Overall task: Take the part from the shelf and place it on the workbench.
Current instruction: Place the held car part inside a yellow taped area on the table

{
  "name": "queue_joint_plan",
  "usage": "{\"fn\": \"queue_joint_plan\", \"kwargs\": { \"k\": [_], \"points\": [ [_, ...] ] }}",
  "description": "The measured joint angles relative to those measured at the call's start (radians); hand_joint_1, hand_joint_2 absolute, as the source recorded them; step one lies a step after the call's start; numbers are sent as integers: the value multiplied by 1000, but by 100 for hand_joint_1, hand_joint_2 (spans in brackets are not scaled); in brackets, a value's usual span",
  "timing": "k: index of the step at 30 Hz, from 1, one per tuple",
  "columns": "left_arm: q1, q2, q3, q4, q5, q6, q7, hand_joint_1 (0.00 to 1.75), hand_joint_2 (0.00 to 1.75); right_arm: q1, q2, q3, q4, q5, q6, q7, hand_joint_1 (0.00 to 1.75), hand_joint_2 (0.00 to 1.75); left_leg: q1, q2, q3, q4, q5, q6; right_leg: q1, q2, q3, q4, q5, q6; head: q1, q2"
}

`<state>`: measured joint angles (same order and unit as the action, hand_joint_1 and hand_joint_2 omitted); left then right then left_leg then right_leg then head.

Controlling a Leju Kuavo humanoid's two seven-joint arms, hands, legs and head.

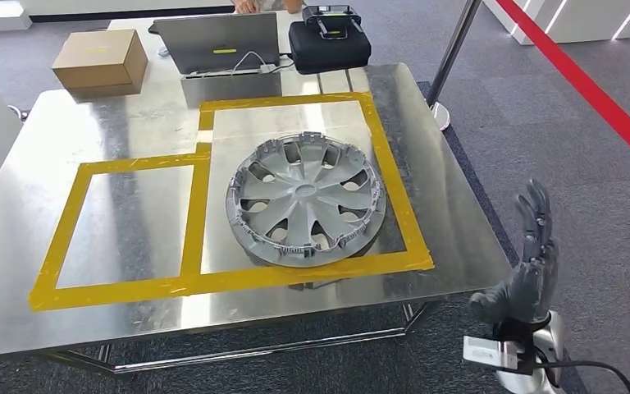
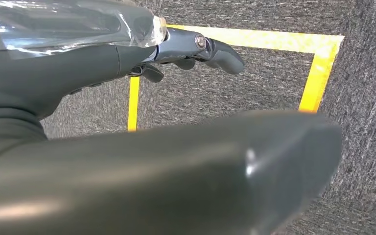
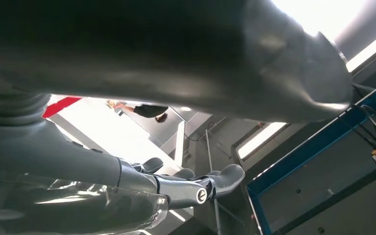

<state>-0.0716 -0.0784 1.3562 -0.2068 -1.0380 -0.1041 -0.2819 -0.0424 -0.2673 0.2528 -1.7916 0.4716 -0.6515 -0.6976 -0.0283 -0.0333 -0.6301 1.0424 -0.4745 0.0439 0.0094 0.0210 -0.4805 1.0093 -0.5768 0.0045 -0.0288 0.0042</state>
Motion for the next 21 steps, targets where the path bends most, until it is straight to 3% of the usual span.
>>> {"fn": "queue_joint_plan", "kwargs": {
  "k": [3,5,6,8,9,10,11,13,15,16,19,21],
  "points": [
    [0,-1,0,0,-3,2,1,0,0,102,-10,-26,-103,-6,11,0,0,0,-1,1,2,-4,1,7,-4,0,1,-2,-3,5,0,0],
    [0,-4,0,0,-10,2,5,0,0,165,-11,-49,-161,-22,27,0,0,0,6,4,9,-15,7,13,-4,-2,-5,21,-24,12,0,0],
    [0,-6,0,0,-14,2,9,0,0,193,-11,-60,-185,-33,35,0,0,0,11,7,11,-21,9,16,-5,-3,-21,60,-50,17,1,0],
    [1,-8,0,0,-22,2,16,0,0,243,-10,-84,-224,-67,53,0,0,0,15,11,12,-22,9,16,-11,-6,-81,190,-116,29,1,0],
    [1,-10,0,0,-26,2,19,0,0,265,-10,-95,-237,-92,65,0,0,0,17,13,12,-22,9,16,-14,-6,-110,251,-137,34,1,0],
    [2,-12,0,0,-31,2,22,0,0,286,-9,-107,-248,-121,80,0,0,0,19,15,11,-22,9,15,-17,-7,-127,283,-139,38,1,0],
    [2,-13,0,0,-35,2,23,0,0,304,-8,-120,-258,-149,94,0,0,0,22,16,11,-22,10,12,-20,-8,-123,273,-119,41,1,0],
    [2,-15,0,0,-41,3,23,0,0,330,-4,-149,-273,-194,117,0,0,0,28,17,11,-21,14,3,-28,-10,-62,141,-45,48,1,0],
    [2,-13,0,-1,-46,2,21,0,0,346,2,-181,-282,-221,135,0,0,0,30,16,11,-21,19,-11,-31,-8,-3,24,8,45,1,0],
    [2,-11,0,-2,-49,2,18,0,0,353,6,-198,-285,-233,146,0,0,0,29,15,10,-21,23,-18,-30,-7,6,0,17,39,1,0],
    [2,-5,-2,-3,-56,1,11,0,0,367,27,-252,-289,-273,186,0,0,0,31,12,6,-21,30,-40,-26,-8,-8,-4,26,11,0,0],
    [2,0,-3,-3,-60,0,10,0,0,373,46,-288,-290,-297,219,0,0,0,33,18,-10,21,-19,-51,-29,-13,-19,-6,40,-7,-1,0]
  ]
}}
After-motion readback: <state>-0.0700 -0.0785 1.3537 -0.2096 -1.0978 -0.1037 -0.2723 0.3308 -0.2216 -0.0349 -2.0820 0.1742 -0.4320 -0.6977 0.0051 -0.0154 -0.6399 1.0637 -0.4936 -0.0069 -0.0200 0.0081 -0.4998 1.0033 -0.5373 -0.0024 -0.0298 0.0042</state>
